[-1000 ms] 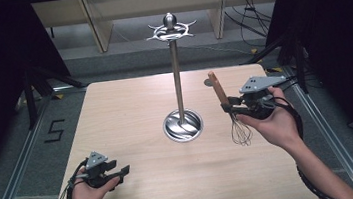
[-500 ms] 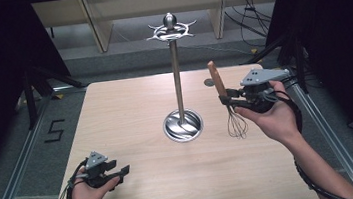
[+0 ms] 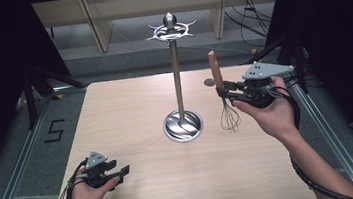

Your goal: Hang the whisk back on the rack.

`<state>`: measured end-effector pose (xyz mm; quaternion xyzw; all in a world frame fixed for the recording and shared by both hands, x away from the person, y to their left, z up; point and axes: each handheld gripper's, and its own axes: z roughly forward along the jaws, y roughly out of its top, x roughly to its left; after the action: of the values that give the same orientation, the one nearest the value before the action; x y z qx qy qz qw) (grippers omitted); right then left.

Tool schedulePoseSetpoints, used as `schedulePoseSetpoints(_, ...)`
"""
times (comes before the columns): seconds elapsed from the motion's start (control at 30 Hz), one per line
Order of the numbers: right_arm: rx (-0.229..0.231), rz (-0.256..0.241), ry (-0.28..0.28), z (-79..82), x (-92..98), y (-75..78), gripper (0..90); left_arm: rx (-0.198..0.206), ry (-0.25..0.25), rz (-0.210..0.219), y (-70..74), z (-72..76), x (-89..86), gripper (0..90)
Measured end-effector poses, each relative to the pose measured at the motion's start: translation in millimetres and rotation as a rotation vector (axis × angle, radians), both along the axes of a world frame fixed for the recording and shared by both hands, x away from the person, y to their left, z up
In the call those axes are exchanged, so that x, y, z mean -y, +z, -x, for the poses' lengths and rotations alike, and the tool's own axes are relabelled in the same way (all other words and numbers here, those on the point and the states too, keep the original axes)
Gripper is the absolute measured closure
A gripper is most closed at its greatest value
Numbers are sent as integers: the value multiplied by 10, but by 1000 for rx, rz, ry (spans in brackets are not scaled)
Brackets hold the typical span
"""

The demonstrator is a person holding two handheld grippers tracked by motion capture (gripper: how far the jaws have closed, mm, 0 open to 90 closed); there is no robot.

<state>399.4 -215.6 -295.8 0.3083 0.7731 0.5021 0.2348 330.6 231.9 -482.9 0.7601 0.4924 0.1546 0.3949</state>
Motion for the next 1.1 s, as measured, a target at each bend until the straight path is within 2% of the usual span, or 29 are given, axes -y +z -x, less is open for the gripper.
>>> schedulePoseSetpoints(0.03, 4, 10, -4, -2, 6, 13, 696, 0, 1, 1, -1, 0, 1, 412)
schedulePoseSetpoints(0.07, -12, 5, -10, 7, -1, 22, 696, 0, 0, 1, -1, 0, 1, 412)
schedulePoseSetpoints(0.1, -1, -9, -10, -3, -10, 20, 696, 1, 1, 1, 0, 0, 1, 412)
schedulePoseSetpoints(0.17, -7, -6, -9, -7, -8, 42, 696, 9, 4, 9, -9, -2, 7, 412)
schedulePoseSetpoints(0.2, 20, -11, -17, -25, -11, 41, 696, 7, 4, 9, -9, -2, 7, 412)
schedulePoseSetpoints(0.23, 9, 1, -5, -30, -1, 58, 696, 8, 3, 9, -10, -2, 8, 412)
schedulePoseSetpoints(0.33, -7, -18, -8, -39, -14, 72, 696, 1, 1, 1, 0, -1, 2, 412)
schedulePoseSetpoints(0.43, 13, -3, -9, -57, -12, 101, 696, 1, 1, 0, -1, -1, 1, 412)
schedulePoseSetpoints(0.5, -5, -24, -13, -51, -34, 111, 696, 9, 3, 8, -8, -3, 6, 412)
schedulePoseSetpoints(0.7, 13, -10, -1, -88, -41, 154, 696, 8, -1, 1, 3, 1, -1, 412)
schedulePoseSetpoints(0.73, -4, -18, -13, -74, -55, 160, 696, 8, 0, 1, 3, 1, -1, 412)
schedulePoseSetpoints(0.77, 17, -3, -9, -92, -47, 169, 696, 8, 0, 2, 3, 1, -1, 412)
schedulePoseSetpoints(0.8, 23, -14, -14, -97, -61, 166, 696, 8, -1, 1, 3, 1, -2, 412)
schedulePoseSetpoints(0.83, 8, -21, -12, -92, -71, 170, 696, 8, -1, 1, 3, 1, -2, 412)
schedulePoseSetpoints(0.87, 9, -8, -7, -98, -64, 183, 696, 8, 0, 2, 4, 1, -2, 412)
schedulePoseSetpoints(1.0, 4, -20, 3, -119, -76, 200, 696, 6, 3, 4, 8, 3, -4, 412)
schedulePoseSetpoints(1.1, 11, -5, -8, -127, -75, 218, 696, 5, 1, 5, 10, 2, -7, 412)
